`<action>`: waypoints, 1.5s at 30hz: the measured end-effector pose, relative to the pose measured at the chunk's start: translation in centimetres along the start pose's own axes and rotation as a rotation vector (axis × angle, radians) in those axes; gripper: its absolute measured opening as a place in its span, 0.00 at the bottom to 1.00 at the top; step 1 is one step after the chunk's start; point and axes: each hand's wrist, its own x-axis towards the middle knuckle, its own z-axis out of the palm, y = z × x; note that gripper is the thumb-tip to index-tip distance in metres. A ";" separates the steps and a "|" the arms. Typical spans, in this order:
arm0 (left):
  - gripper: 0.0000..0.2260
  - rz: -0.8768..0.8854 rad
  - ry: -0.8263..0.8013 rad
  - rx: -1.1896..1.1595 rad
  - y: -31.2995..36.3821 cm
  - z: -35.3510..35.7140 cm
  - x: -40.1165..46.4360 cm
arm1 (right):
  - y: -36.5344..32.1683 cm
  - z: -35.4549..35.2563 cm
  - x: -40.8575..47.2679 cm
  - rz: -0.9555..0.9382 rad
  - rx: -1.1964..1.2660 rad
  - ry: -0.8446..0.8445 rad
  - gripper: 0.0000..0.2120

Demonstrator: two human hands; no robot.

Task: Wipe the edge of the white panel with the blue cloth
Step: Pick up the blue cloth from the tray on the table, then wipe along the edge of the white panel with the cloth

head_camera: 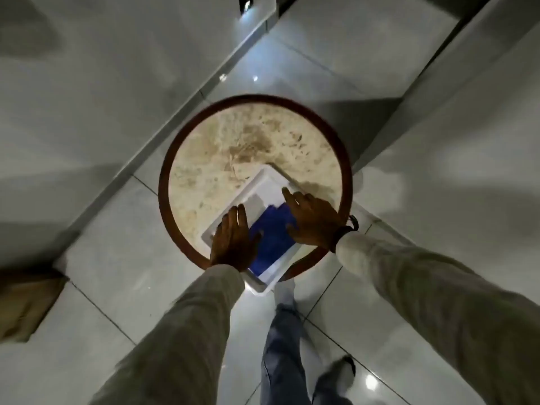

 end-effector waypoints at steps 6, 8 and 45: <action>0.24 -0.153 -0.203 -0.032 -2.3 6.6 2.1 | -0.8 6.9 5.2 0.205 0.094 -0.210 0.43; 0.22 -0.182 -0.208 -0.085 -2.8 7.7 2.6 | -0.7 8.0 6.4 0.256 0.130 -0.229 0.41; 0.11 0.511 -0.750 0.001 48.1 15.4 -8.4 | 23.6 13.9 -41.8 1.297 2.315 0.799 0.16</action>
